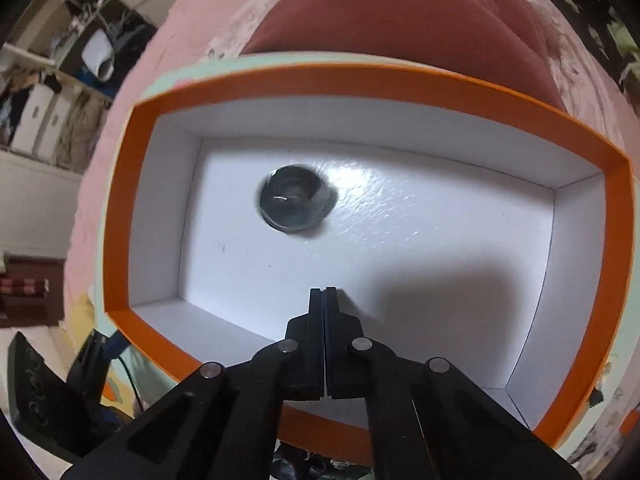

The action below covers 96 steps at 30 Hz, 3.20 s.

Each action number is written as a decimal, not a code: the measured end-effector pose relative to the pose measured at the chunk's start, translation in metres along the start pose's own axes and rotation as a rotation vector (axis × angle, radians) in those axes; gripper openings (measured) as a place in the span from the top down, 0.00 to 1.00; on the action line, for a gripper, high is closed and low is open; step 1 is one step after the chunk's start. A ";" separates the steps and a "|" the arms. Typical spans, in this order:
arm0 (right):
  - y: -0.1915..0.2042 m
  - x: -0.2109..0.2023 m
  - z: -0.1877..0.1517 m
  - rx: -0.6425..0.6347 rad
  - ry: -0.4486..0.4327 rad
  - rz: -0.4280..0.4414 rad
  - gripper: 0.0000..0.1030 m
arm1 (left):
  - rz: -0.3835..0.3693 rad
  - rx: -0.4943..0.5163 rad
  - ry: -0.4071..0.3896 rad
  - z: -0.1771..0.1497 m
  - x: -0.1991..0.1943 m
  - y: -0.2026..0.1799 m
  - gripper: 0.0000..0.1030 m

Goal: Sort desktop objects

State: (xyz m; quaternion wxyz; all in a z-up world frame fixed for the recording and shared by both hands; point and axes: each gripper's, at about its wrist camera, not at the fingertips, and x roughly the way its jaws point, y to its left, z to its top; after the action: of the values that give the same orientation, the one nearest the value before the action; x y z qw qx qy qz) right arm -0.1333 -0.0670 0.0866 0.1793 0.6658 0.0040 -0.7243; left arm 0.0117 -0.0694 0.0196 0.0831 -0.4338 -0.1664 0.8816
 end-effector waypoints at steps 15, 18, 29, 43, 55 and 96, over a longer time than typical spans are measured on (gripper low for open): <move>0.024 -0.021 0.013 -0.069 -0.216 0.009 0.54 | 0.090 0.115 0.065 0.047 0.047 -0.020 0.22; 0.020 0.002 0.020 -0.051 -0.162 -0.013 0.75 | 0.095 0.151 0.063 0.051 0.051 -0.031 0.22; -0.013 -0.072 -0.037 -0.058 -0.362 0.103 0.76 | 0.052 0.142 0.014 0.045 0.020 -0.030 0.22; -0.024 -0.038 -0.205 -0.091 -0.470 0.079 0.75 | -0.037 0.189 -0.002 -0.045 -0.027 -0.063 0.22; -0.026 -0.065 -0.274 -0.118 -0.811 0.035 0.23 | 0.077 0.243 0.002 -0.072 -0.017 -0.075 0.22; -0.022 0.003 -0.285 -0.131 -0.647 -0.255 0.01 | 0.182 0.286 0.076 -0.076 0.002 -0.071 0.00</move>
State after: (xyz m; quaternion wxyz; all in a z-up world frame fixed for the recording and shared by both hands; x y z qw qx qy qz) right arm 0.1350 0.0229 0.0459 0.1220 0.3830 0.0766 -0.9125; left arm 0.0711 0.0145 0.0006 0.0700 -0.4638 0.0039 0.8832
